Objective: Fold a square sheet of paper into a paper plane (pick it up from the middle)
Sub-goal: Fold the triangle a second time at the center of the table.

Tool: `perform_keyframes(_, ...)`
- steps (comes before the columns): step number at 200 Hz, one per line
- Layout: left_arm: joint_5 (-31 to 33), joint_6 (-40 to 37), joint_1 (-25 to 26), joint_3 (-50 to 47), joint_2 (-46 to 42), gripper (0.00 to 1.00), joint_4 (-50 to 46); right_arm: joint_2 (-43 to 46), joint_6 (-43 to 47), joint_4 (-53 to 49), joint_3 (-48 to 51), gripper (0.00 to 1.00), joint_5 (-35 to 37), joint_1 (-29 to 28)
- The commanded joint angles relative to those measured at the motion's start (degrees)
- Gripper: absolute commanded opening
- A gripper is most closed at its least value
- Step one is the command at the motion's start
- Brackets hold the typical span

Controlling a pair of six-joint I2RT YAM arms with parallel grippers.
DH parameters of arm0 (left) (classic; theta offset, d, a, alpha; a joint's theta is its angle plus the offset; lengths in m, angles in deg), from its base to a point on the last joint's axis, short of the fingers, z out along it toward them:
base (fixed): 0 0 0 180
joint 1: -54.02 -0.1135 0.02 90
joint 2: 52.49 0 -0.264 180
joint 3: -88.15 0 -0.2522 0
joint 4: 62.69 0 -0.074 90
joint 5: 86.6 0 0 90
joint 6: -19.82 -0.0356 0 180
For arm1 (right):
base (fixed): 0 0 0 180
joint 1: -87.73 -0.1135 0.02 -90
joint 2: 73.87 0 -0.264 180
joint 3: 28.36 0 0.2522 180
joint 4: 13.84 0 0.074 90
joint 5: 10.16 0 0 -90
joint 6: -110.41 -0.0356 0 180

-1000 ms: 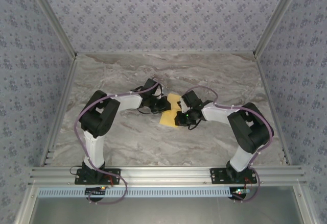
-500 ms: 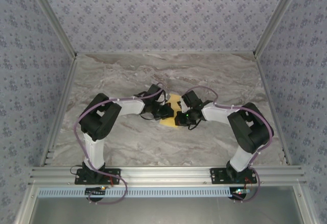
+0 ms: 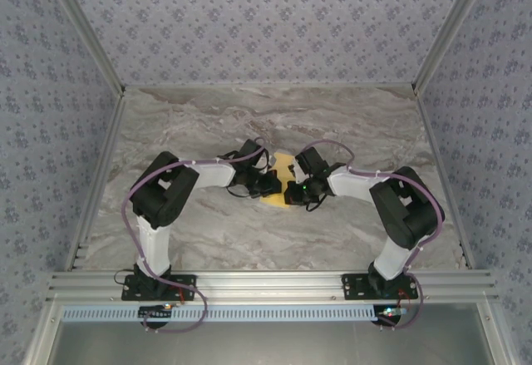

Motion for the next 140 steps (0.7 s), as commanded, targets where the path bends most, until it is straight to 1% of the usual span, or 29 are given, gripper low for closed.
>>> perform_keyframes(1, 3.6, -2.1, -2.4, 1.5, 2.2, 0.03, -2.5, -3.2, 2.0, -6.8, 0.8, 0.00, 5.1, 0.1)
perform_keyframes(55, 6.5, -6.7, -6.7, 6.3, 4.3, 0.03, -7.9, -4.1, 4.3, -9.2, 1.3, 0.00, 6.7, 1.0)
perform_keyframes(92, 9.3, -10.1, -8.9, 9.0, 5.5, 0.03, -11.4, -3.7, 4.4, -8.9, 1.3, 0.00, 6.3, 1.4)
perform_keyframes(106, 8.6, -11.0, -9.1, 9.4, 5.6, 0.03, -11.9, -3.5, 4.1, -8.4, 1.0, 0.00, 5.3, 1.5)
perform_keyframes(127, 5.8, -11.8, -8.8, 9.3, 5.5, 0.03, -10.9, -2.4, 3.5, -7.2, -0.2, 0.00, 3.1, 1.3)
perform_keyframes(140, 5.5, -12.2, -8.5, 9.2, 5.1, 0.03, -11.0, -1.4, 3.0, -6.3, -1.6, 0.00, 1.5, 1.0)
